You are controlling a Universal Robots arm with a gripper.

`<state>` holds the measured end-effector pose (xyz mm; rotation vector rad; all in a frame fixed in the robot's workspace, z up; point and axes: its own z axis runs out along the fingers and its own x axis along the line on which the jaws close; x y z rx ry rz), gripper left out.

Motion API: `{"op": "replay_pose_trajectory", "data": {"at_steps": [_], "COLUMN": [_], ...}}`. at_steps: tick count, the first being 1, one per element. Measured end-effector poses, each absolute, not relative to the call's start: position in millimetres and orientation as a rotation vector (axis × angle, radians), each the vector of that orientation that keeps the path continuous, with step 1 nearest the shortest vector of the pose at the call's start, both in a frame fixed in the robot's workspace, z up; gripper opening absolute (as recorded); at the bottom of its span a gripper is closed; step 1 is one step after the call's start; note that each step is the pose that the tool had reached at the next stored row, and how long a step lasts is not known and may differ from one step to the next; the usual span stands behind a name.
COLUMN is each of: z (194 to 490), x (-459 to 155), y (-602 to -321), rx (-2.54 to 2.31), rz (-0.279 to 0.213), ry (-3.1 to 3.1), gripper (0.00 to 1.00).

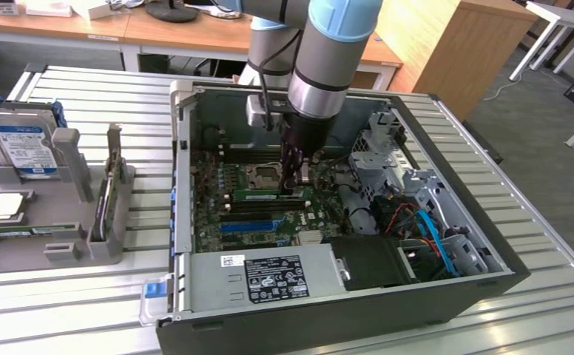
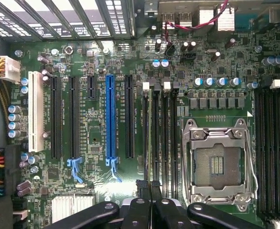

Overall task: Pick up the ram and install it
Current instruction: 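Insert the ram into the slot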

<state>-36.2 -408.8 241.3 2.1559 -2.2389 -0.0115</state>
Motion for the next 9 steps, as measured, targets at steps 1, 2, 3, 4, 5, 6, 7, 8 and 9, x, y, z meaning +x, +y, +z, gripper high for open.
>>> {"op": "replay_pose_trajectory", "data": {"at_steps": [1,2,3,4,5,6,7,8,9], "z": [241.3,241.3,241.2,240.9,240.5,240.2,240.2,240.2,240.2], "x": [-36.2,-36.2,-36.1,-36.1,-36.1,-36.1,-36.1,-36.2,-36.3], "y": [-408.8,-408.8,-408.7,-408.6,-408.3,-408.1,-408.1,-408.1,-408.1], "rx": [2.156,2.156,2.156,2.156,2.156,2.156,2.156,2.156,2.156], "rz": [-0.012,-0.011,-0.012,-0.012,-0.012,-0.012,-0.012,-0.012,-0.012], "ry": [-2.239,-2.239,-2.239,-2.239,-2.239,-2.239,-2.239,-2.239,-2.239], "gripper": [0.12,0.12,0.12,0.12,0.12,0.12,0.12,0.12,0.12]}}
